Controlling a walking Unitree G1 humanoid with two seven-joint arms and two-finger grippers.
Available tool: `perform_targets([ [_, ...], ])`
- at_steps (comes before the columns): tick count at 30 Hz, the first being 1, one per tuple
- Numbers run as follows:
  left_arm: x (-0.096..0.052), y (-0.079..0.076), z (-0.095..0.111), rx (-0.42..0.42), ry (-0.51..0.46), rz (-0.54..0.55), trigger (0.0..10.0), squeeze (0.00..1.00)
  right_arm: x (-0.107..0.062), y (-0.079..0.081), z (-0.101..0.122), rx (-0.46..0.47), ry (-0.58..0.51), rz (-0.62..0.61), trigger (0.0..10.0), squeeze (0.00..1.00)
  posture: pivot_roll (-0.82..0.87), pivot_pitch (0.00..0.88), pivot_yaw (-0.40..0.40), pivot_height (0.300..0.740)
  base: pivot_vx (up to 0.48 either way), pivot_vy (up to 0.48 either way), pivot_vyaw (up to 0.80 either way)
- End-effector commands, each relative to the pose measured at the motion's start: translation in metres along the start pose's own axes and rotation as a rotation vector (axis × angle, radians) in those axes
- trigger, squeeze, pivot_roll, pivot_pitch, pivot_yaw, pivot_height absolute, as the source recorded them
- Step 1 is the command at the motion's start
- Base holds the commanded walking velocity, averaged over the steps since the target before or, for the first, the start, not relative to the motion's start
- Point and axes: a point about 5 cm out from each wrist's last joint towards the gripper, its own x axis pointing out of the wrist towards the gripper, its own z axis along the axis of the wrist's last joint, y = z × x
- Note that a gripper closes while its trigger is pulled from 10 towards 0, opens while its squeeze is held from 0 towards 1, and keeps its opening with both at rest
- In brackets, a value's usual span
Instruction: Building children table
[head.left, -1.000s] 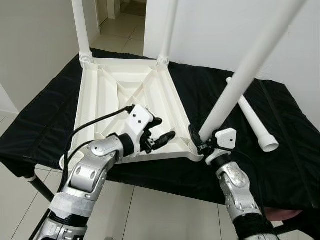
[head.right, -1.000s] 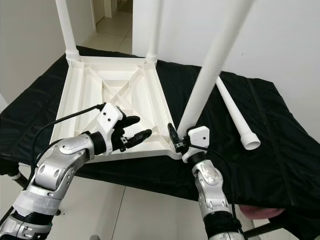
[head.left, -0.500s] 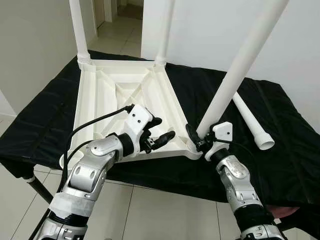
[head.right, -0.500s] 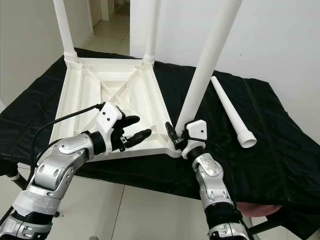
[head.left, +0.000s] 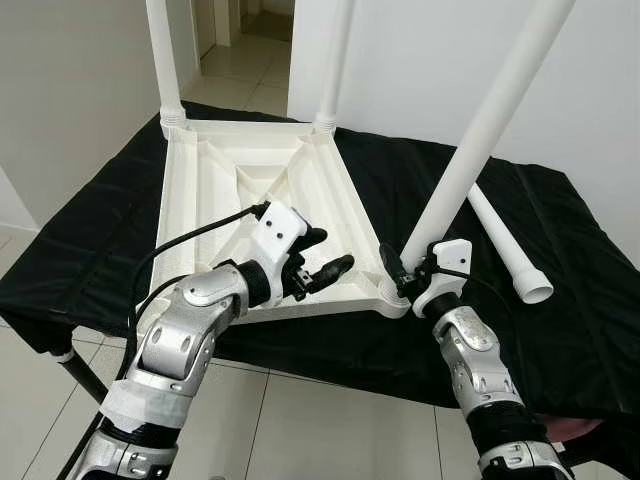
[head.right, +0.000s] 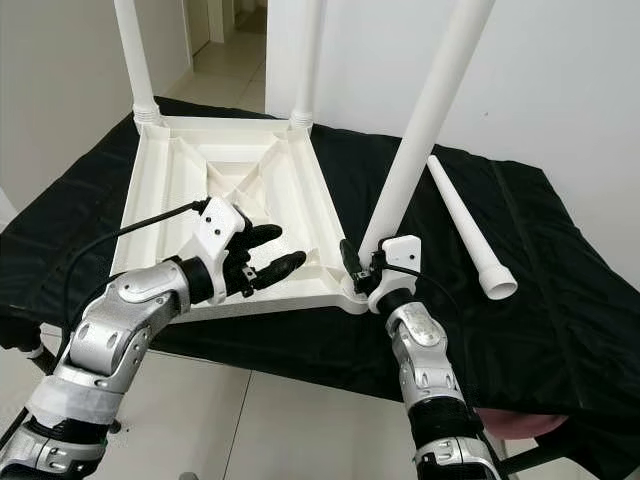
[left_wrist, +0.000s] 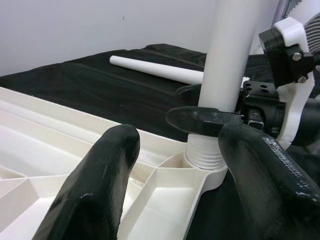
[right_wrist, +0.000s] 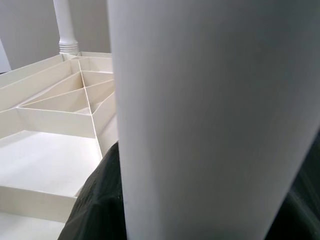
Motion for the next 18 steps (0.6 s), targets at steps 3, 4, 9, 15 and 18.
perform_targets([
  [3,0.0036,-0.0017,0.0048,0.003,-0.011,0.006,10.0,0.00,-0.0188,-0.0038,-0.0432,0.036,0.235,-0.038,10.0,0.00,0.00,0.000,-0.060,0.740,0.000,0.000,0.00],
  [4,0.0037,-0.0017,0.0048,0.003,-0.011,0.006,10.0,0.00,-0.0189,-0.0040,-0.0438,0.036,0.239,-0.040,10.0,0.00,0.00,0.000,-0.060,0.740,0.000,0.000,0.00],
  [9,0.0039,-0.0025,0.0043,0.009,-0.006,0.006,10.0,0.00,-0.0199,-0.0055,-0.0450,0.048,0.246,-0.058,10.0,0.00,-0.01,0.000,-0.061,0.740,0.000,0.000,0.00],
  [15,0.0032,-0.0036,0.0035,0.009,-0.003,0.008,10.0,0.00,-0.0186,-0.0055,-0.0463,0.030,0.248,-0.144,10.0,0.00,-0.01,0.000,-0.065,0.740,0.000,0.000,0.00],
  [18,0.0030,-0.0047,0.0031,0.008,-0.003,0.006,10.0,0.00,-0.0160,-0.0017,-0.0455,0.036,0.238,-0.213,10.0,0.00,0.00,0.000,-0.071,0.740,0.000,0.000,0.00],
])
